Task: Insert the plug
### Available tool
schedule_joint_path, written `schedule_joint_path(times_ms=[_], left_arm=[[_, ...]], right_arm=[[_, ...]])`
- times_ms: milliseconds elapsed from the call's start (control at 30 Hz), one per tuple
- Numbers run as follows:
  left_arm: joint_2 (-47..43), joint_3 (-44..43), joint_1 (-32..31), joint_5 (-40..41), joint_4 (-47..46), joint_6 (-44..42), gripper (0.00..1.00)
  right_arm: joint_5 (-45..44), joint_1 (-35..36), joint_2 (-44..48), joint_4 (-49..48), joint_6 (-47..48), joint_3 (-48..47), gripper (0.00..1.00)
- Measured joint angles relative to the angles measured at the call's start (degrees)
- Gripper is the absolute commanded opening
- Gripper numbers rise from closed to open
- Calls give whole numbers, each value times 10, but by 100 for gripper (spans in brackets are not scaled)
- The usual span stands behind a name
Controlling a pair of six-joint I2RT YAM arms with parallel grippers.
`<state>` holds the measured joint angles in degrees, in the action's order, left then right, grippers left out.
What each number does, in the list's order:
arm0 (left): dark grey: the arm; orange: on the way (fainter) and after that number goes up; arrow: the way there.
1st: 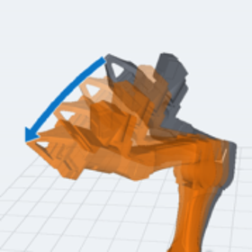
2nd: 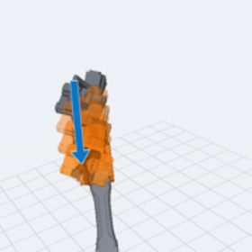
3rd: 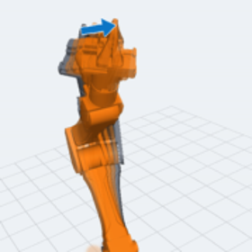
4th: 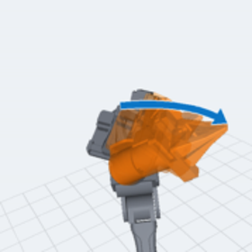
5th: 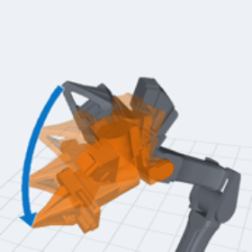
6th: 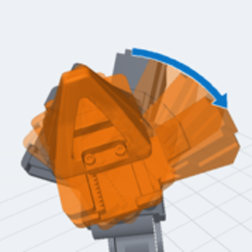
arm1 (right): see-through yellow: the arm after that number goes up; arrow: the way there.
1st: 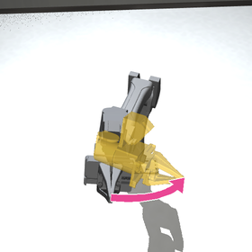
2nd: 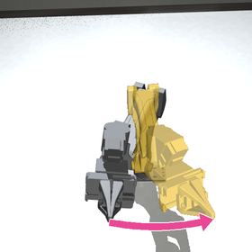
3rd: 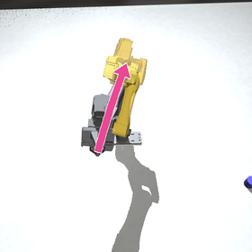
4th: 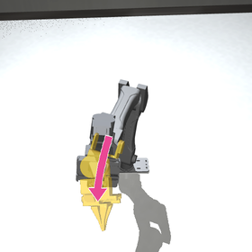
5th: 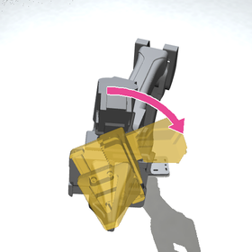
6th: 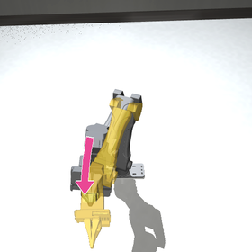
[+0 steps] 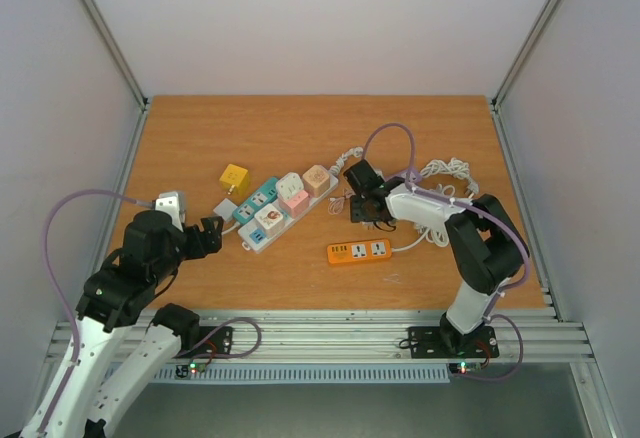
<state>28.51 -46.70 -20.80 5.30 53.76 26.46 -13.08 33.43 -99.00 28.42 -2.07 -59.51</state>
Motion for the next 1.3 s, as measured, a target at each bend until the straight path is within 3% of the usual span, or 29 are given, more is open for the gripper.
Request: schedule_joint_path(times_ms=[133, 400, 700, 1033, 1167, 1300], left_arm=[[0, 0, 1, 0, 0, 0, 95], [1, 0, 2, 0, 0, 0, 95], [1, 2, 2, -4, -3, -3, 96], [6, 6, 2, -45, -5, -26, 99], [7, -5, 2, -99, -11, -25, 92], [12, -2, 1, -188, -77, 27, 84]], right_arm=[[10, 0, -16, 5, 2, -2, 51], [19, 0, -24, 15, 2, -8, 55], [21, 0, -33, 6, -9, -12, 44], [57, 0, 166, -63, -22, 50, 44], [92, 0, 236, -87, -35, 60, 44], [137, 0, 276, -107, -63, 70, 41]])
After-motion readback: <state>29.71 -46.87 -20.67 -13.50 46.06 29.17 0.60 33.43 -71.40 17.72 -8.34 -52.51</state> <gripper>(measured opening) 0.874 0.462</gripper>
